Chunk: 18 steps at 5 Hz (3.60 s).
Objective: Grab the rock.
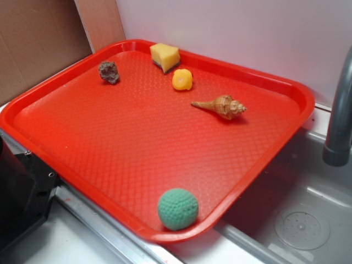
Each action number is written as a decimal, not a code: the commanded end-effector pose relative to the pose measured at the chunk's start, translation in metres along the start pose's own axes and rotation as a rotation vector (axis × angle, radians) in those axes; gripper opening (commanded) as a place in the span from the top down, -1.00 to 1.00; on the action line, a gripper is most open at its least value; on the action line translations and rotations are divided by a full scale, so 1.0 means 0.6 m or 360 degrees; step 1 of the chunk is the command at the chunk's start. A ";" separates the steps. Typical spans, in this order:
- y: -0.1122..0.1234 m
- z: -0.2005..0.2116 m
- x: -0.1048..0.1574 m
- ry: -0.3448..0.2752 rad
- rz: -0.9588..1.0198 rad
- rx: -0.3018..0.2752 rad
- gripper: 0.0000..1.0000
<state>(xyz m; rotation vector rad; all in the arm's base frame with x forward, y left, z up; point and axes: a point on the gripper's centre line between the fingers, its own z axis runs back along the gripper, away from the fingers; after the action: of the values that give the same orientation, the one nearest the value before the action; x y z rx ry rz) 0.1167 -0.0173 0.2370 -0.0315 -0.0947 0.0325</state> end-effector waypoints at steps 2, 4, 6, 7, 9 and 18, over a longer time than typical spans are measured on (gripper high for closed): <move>0.017 -0.010 0.017 -0.0053 0.0115 -0.0046 -1.00; 0.073 -0.046 0.060 -0.0212 0.0556 -0.0067 -1.00; 0.154 -0.116 0.108 -0.0320 0.0857 -0.0021 -1.00; 0.190 -0.151 0.126 -0.0379 0.0906 0.0034 -1.00; 0.214 -0.217 0.149 -0.0429 0.0957 0.0125 -1.00; 0.226 -0.314 0.238 -0.0258 0.0859 0.0256 1.00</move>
<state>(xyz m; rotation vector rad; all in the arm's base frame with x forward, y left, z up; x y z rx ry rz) 0.2618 0.1103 0.0361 0.1001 -0.1588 0.5999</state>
